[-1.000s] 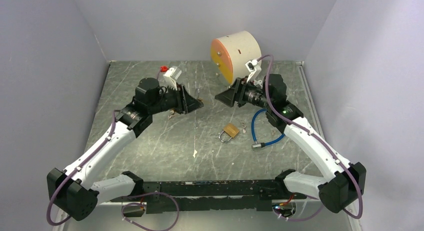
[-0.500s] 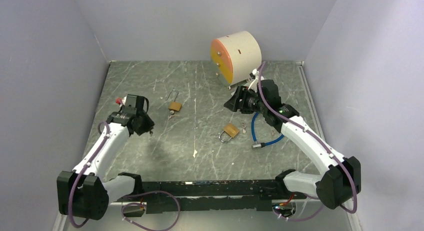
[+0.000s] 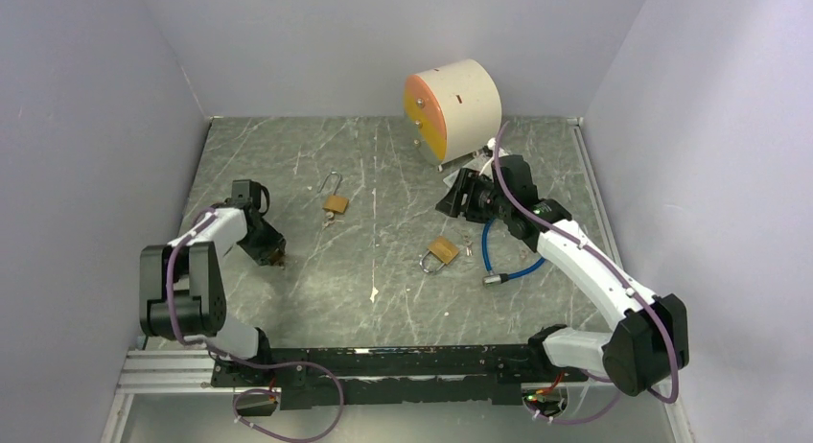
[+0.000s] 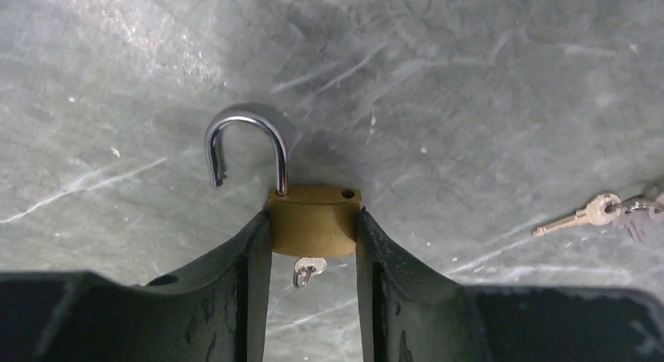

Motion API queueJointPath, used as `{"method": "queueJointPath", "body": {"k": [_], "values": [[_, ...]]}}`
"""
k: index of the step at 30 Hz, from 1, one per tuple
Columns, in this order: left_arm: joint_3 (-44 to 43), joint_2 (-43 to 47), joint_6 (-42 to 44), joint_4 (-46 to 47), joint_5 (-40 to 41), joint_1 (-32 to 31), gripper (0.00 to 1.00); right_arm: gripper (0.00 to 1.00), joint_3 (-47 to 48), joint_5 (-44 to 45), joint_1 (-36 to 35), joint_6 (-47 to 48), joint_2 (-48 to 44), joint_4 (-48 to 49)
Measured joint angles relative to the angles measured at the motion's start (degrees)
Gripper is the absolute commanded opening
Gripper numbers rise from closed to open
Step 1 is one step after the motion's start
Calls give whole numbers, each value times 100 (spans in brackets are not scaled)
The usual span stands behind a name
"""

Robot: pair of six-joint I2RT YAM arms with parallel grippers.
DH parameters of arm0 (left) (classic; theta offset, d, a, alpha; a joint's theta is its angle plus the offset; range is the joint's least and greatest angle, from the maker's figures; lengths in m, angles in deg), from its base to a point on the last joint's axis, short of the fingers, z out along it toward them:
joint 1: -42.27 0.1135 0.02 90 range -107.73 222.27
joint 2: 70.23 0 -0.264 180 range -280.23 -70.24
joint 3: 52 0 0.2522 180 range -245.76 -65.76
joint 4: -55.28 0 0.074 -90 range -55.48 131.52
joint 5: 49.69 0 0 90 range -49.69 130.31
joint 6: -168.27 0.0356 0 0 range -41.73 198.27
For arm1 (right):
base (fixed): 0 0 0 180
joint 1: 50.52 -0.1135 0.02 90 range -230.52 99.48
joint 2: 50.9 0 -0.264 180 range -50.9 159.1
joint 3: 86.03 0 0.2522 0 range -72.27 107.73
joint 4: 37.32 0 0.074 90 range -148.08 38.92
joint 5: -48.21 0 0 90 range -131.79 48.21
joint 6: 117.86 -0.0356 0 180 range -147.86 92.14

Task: Unlock with the key

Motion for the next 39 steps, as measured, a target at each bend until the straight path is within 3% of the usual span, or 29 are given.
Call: {"method": "queueJointPath", "body": {"k": [7, 11, 16, 23, 27, 39], "values": [[-673, -791, 271, 354, -118, 44, 76, 62, -15, 186, 90, 0, 50, -289], [-761, -844, 354, 455, -107, 44, 83, 61, -26, 428, 116, -4, 271, -516], [-758, -555, 382, 313, -85, 44, 83, 55, -107, 968, 149, 4, 671, -815], [-761, 966, 446, 87, -179, 44, 79, 52, -22, 1707, 234, 284, 1657, -1069], [-761, 1504, 470, -87, -446, 44, 78, 45, 413, 1893, 234, 612, 2433, -1123], [-535, 1823, 424, -101, -1561, 44, 76, 38, 575, 2033, 225, 1320, 3047, -1014]]}}
